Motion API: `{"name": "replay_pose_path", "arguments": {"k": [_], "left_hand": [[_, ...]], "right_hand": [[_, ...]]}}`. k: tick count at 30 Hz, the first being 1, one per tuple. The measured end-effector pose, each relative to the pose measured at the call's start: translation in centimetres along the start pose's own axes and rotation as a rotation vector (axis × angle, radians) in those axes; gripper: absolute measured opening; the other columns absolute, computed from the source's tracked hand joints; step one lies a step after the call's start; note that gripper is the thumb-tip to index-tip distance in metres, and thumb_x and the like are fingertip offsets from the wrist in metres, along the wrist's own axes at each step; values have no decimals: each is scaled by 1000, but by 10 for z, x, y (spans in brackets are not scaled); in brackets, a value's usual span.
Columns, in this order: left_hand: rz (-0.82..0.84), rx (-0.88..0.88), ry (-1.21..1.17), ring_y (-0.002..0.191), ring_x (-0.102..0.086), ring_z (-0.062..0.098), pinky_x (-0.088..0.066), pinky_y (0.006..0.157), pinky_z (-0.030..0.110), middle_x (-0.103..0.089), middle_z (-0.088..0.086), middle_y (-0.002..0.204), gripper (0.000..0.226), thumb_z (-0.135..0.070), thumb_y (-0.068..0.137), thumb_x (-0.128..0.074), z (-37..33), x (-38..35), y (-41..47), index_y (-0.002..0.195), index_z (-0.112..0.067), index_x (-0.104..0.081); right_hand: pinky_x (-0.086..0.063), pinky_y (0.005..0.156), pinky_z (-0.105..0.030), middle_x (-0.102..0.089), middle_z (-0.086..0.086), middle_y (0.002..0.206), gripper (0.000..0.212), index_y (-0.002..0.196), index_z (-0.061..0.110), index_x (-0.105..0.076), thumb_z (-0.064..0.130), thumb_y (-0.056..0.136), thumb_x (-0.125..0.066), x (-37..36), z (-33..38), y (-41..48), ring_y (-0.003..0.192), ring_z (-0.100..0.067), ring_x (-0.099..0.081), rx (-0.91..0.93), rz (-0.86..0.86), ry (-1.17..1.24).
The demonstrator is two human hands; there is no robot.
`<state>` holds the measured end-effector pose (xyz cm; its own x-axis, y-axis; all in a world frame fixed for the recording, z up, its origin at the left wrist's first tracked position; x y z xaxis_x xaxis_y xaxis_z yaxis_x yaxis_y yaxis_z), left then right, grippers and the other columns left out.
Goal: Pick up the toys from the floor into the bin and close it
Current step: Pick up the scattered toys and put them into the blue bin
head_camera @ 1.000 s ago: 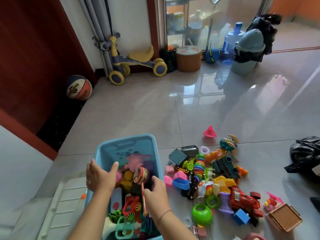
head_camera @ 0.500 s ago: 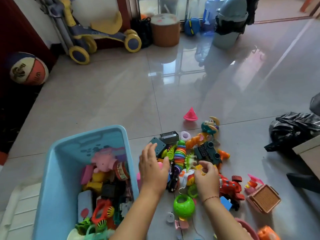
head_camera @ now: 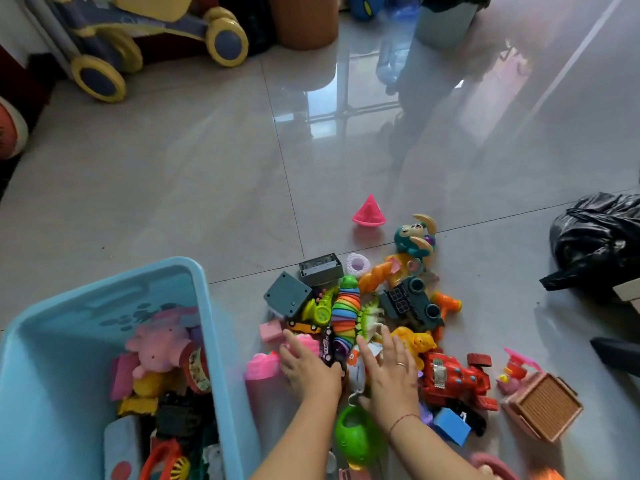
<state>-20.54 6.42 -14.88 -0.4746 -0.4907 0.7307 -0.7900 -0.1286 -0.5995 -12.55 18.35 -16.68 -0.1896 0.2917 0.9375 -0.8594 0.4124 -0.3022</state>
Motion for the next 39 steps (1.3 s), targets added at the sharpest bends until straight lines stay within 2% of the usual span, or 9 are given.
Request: {"name": "replay_pose_path", "arguments": {"k": [6,9,13,15,17,22,27,34,39], "left_hand": [[-98,2,-128,142,-23,33,-22,115,36,-26,19,153,94,-11,80,-71,13,-2,5,149,-6,-8],[-91,13,-212,139,-26,33,-31,110,40,-30,19,150,86,-3,78,-69,18,-1,-1,148,-5,-18],[-137,7,-300,129,-36,32,-41,96,41,-35,16,143,75,-1,75,-65,18,9,-17,142,-6,-32],[-150,0,-339,126,-41,32,-43,88,39,-35,14,144,72,-3,77,-64,13,19,-29,142,-7,-33],[-144,-4,-373,120,-46,33,-43,83,36,-36,14,143,68,-5,78,-63,11,27,-39,140,-7,-35],[-185,-98,-551,93,-60,30,-47,71,33,-61,10,110,41,-15,77,-68,6,62,-63,116,-13,-55],[-335,-224,-759,78,-58,12,-41,64,16,-59,-7,87,28,-21,81,-70,7,141,-113,105,-23,-55],[-699,-107,-1052,95,-57,15,-48,79,27,-57,-2,115,41,-18,80,-68,91,254,-146,118,-21,-53],[-834,86,-1095,101,-58,23,-49,78,34,-55,3,120,44,-16,79,-67,156,282,-145,121,-15,-53]], "right_hand": [[-32,88,-49,-43,-16,130,81,101,29,-73,15,22,-90,8,3,6,108,-36,-43,27,-92,-40],[-46,75,-44,-51,-14,126,71,95,29,-71,22,26,-87,11,2,8,87,-35,-56,37,-111,-30],[-38,68,-36,-67,-5,108,29,81,24,-68,29,52,-64,21,2,2,70,-25,-67,79,-174,-42],[-39,54,-31,-68,0,83,25,68,22,-64,21,47,-77,20,-3,-4,57,-21,-63,81,-148,-8],[-31,45,-27,-63,2,64,32,61,21,-58,12,46,-85,18,-13,-13,48,-24,-57,46,-93,81],[-41,57,-36,-66,-11,72,14,76,18,-56,17,90,-55,57,-27,-38,70,-35,-59,-320,-209,642],[-44,58,-34,-63,1,72,11,83,14,-59,18,93,-55,151,35,-58,71,-24,-60,-184,-427,1013],[-55,57,-27,-67,-5,77,12,83,8,-60,6,93,-54,232,173,-110,62,-13,-65,145,-129,1586],[-59,71,-40,-70,-8,90,10,85,18,-62,11,91,-56,203,234,-140,80,-22,-68,173,100,1438]]}}
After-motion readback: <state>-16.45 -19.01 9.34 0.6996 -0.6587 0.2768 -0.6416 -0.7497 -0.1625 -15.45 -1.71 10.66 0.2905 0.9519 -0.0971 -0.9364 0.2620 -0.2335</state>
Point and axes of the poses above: each hand's wrist, its own y-axis towards the middle knuckle, its own x-axis out of the back of the hand, z = x × y, the point moved 5 cm from there along y, towards the middle knuckle
